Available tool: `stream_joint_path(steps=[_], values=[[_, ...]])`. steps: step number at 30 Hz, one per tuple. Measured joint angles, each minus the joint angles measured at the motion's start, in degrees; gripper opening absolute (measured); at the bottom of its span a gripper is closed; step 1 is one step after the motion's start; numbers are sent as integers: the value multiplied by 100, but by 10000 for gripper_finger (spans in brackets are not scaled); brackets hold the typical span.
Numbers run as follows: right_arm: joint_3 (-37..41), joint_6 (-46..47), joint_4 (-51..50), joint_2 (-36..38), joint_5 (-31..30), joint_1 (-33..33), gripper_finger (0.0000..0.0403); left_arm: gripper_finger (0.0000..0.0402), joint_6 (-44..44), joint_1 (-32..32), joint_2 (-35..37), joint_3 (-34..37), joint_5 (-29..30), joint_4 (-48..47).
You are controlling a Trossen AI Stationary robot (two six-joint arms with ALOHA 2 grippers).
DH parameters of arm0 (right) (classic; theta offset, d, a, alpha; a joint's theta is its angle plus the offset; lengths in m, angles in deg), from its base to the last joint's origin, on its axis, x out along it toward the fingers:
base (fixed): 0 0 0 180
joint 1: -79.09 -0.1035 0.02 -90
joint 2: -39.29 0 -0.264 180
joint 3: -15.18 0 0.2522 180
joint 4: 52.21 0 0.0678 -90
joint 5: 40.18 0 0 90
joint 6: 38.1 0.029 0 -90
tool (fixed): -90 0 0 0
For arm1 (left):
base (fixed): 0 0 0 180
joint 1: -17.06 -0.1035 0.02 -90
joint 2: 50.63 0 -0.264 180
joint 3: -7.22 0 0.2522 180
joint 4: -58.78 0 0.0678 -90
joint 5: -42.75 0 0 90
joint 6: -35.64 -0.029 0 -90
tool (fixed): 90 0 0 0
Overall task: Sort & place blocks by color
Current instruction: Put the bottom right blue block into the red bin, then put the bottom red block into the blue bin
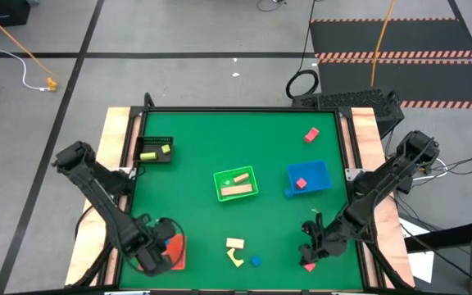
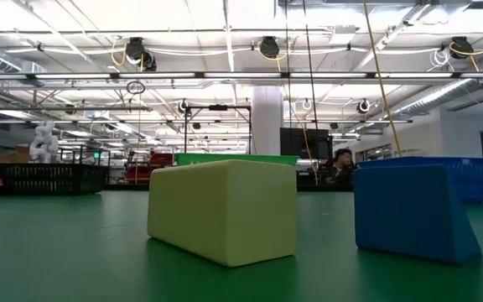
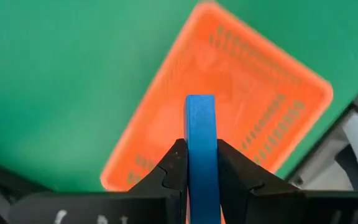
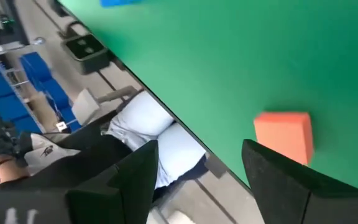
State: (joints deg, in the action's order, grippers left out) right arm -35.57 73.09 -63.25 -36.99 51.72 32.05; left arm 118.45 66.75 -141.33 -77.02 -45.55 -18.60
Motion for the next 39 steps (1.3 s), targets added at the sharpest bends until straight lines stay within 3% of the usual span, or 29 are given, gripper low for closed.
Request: stream_joint_path(steps=[8,15,21,27,33,39], values=[[-1,322,-220,-86,-33,-276,221,56,336,210,5,227,-18,-28],[0,-231,-388,-91,-610,-292,221,126,585,210,5,385,-396,277],[0,-646,-391,-91,-1115,-289,221,161,314,193,5,383,-583,523],[0,-504,-408,-91,-735,-284,221,178,5,1,29,383,-503,666],[0,-394,-513,-239,-590,-333,221,181,-727,-222,29,383,114,1473],[-368,-517,-509,-730,331,-324,221,182,-1462,-459,29,381,430,1899]])
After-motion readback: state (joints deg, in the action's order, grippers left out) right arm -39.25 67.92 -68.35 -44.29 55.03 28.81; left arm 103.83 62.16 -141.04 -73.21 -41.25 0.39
